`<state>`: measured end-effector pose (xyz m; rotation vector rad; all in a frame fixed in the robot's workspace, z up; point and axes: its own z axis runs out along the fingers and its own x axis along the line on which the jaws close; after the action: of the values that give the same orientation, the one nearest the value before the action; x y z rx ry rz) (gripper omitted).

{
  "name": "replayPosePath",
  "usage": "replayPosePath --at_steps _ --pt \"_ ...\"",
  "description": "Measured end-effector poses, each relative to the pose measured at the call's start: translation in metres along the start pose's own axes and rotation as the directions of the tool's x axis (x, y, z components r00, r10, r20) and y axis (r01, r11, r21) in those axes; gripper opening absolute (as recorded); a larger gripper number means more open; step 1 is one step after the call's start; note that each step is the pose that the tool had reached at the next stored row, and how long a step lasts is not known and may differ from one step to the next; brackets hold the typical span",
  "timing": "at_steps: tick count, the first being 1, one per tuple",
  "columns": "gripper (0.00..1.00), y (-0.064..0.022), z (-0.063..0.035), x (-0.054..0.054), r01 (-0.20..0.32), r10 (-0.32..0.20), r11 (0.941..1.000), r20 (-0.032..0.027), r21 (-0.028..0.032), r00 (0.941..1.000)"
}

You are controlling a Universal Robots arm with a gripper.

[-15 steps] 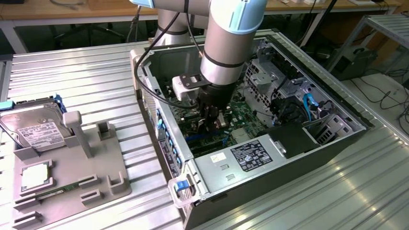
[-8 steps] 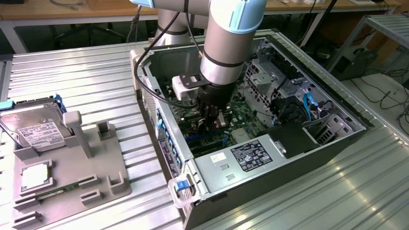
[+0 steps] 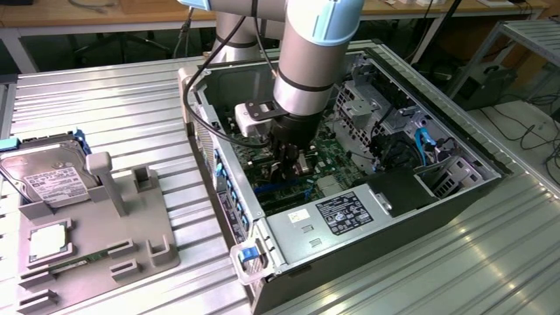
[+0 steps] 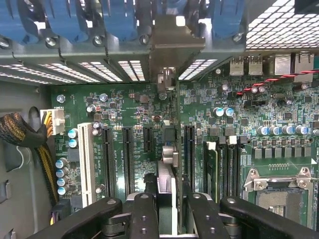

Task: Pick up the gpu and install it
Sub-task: 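Insert the gpu into the slot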

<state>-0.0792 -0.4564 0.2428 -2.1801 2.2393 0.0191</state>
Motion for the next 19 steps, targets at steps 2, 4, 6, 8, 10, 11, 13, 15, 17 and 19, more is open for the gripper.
replayPosePath --at_steps 2,4,6,8,10,11,13,15,17,19 --pt "0.28 0.0005 0.0000 0.0000 0.000 0.000 1.0000 0.0000 0.0000 1.0000" --pt "0.28 0.0005 0.0000 0.0000 0.000 0.000 1.0000 0.0000 0.0000 1.0000" --pt "0.28 0.0006 0.0000 0.0000 0.000 0.000 1.0000 0.0001 -0.0001 1.0000" --pt "0.28 0.0006 0.0000 0.0000 0.000 0.000 1.0000 0.0001 0.0000 1.0000" --pt "0.28 0.0006 0.0012 0.0000 0.000 0.000 1.0000 0.0005 0.0000 1.0000" --pt "0.28 0.0007 0.0027 0.0001 0.000 0.000 1.0000 0.0008 -0.0001 1.0000" --pt "0.28 0.0008 0.0048 0.0002 0.000 0.000 1.0000 0.0006 -0.0003 1.0000" --pt "0.28 0.0009 0.0065 0.0003 0.000 0.000 1.0000 0.0000 -0.0007 1.0000" --pt "0.28 0.0007 0.0094 0.0001 0.000 0.000 1.0000 0.0026 0.0007 1.0000" --pt "0.28 0.0008 0.0100 0.0002 0.000 0.000 1.0000 0.0016 -0.0001 1.0000"
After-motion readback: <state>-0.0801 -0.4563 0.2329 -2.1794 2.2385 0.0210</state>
